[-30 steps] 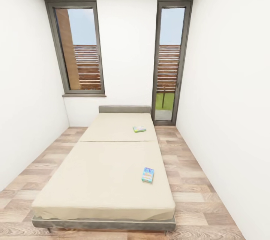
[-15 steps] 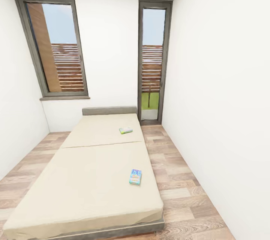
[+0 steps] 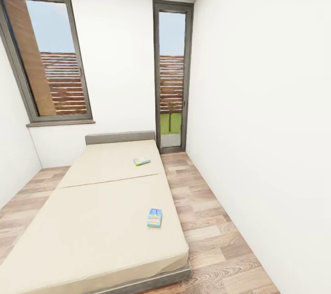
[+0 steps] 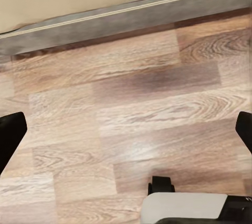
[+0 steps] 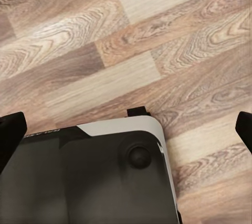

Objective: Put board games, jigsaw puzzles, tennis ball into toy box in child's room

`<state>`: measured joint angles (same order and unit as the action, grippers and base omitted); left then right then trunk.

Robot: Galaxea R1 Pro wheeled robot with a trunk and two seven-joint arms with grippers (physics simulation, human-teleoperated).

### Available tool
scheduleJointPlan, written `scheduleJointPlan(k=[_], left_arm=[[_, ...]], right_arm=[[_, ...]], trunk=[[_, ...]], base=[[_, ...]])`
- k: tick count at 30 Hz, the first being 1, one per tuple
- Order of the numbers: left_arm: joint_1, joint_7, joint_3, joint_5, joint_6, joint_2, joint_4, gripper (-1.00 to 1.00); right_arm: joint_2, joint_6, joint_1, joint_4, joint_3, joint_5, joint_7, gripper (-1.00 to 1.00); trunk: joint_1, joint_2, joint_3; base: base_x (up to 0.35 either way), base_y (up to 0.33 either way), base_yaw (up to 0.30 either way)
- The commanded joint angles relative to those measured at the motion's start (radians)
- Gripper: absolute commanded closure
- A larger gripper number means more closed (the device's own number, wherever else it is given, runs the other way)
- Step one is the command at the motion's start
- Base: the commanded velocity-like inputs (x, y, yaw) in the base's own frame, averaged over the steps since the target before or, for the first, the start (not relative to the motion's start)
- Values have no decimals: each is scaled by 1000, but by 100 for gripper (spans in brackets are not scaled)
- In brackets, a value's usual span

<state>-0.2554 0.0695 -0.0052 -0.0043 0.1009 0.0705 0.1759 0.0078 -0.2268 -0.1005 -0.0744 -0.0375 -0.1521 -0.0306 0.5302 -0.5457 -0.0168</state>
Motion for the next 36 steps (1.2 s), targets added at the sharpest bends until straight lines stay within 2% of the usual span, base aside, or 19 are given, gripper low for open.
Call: scheduleJointPlan(k=[1,9,27,29,32,33,35,36], left_arm=[[-1,3,-1,0,3,0,-1,-100],[-1,3,-1,0,4,-1,-1,-100],[-1,-2,-1,2,6,7,-1,-100],[-1,-23,2,2,6,9,1,-100],[-1,-98,8,6,0,13,15,-100],[-1,-155,11,7,-12,17,36,-100],[-2,-215,13,8,-43,25,71,-100],[-2,-272,15,9,-100,39,119,-100]], right_arm=[[0,-4,-1,1,-3,-5,0,-100],[-1,-5,0,2,-2,-6,0,-100],[-2,-6,1,-4,-1,-6,0,-100],[-2,-6,1,-9,0,-7,1,-100],[-1,2,-3,-12,-3,-7,2,-100],[-2,9,-9,-17,-4,-7,3,-100],[-6,22,-18,-29,-5,-10,3,-100],[-10,49,-33,-47,-5,-12,3,-100]], trunk=[[-4,6,1],[-34,62,27],[-34,62,27],[-34,62,27],[-34,62,27],[-34,62,27],[-34,62,27],[-34,62,27]], base=[[0,0,-34],[0,0,-11],[0,0,0],[0,0,0],[0,0,0],[0,0,0],[0,0,0],[0,0,0]])
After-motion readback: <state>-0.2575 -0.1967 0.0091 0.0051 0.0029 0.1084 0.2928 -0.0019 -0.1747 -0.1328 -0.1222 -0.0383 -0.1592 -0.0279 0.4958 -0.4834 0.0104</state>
